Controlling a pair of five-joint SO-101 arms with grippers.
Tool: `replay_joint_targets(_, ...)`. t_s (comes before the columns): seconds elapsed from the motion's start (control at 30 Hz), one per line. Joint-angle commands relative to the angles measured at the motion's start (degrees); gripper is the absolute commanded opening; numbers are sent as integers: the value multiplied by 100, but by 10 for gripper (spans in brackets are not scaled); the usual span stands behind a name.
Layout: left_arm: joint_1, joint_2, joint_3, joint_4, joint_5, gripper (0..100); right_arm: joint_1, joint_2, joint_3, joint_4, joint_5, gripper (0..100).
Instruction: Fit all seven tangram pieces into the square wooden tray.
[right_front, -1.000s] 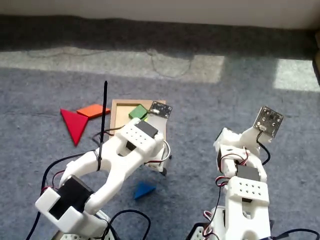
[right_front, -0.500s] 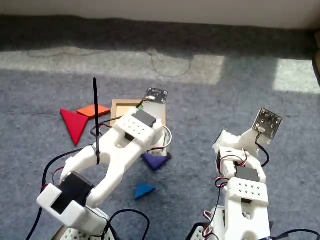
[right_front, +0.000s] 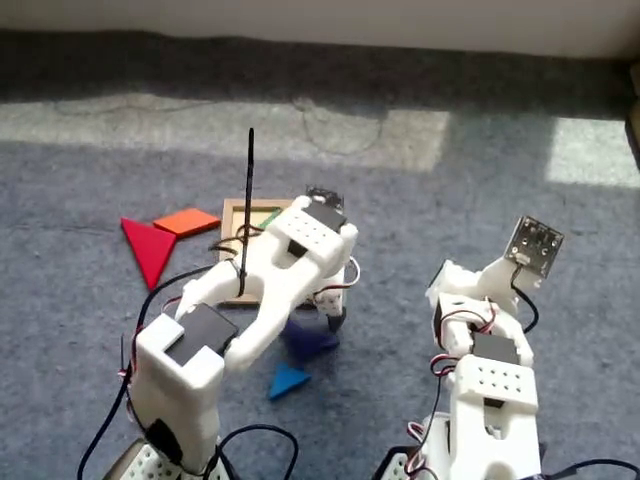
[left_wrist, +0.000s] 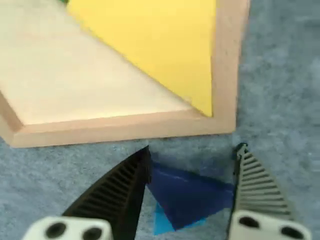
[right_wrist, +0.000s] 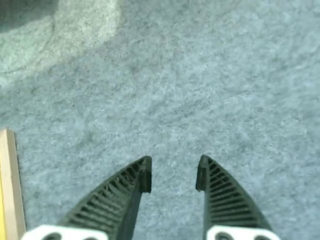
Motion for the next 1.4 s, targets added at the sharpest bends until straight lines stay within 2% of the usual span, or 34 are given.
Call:
replay_joint_targets(0.0, 435, -224, 163, 176, -448, 257, -13, -92, -57, -101, 132, 159)
replay_joint_targets(0.23, 435, -866, 541, 88, -1389, 127, -13, -110, -48, -101, 141, 159)
replay_joint_targets(0.4, 57, -1499, 602, 264, -1662, 120, -13, -119, -48, -101, 141, 159)
replay_joint_targets(0.57, 75, -2422, 892, 440, -1732, 122, -13, -119, -48, -101, 141, 159)
replay_joint_targets(0.77, 453, -3196, 2492, -378, -1758, 123, -13, -119, -48, -101, 141, 159)
replay_joint_targets(0.83, 585, -3319, 3029, -818, -2022, 120, -13, -119, -57, -101, 141, 159)
replay_joint_targets(1.03, 462, -3336, 4031, -2233, -2233, 123, -13, -119, -57, -101, 141, 159)
replay_joint_targets(1.23, -215, -3310, 4119, -2224, -2268, 120, -13, -119, -57, -101, 141, 159)
replay_joint_targets(1.3, -541, -3310, 4022, -2224, -2620, 120, -13, -110, -66, -101, 141, 159)
replay_joint_targets(1.37, -796, -3284, 3837, -2224, -3288, 120, -13, -92, -66, -101, 141, 159)
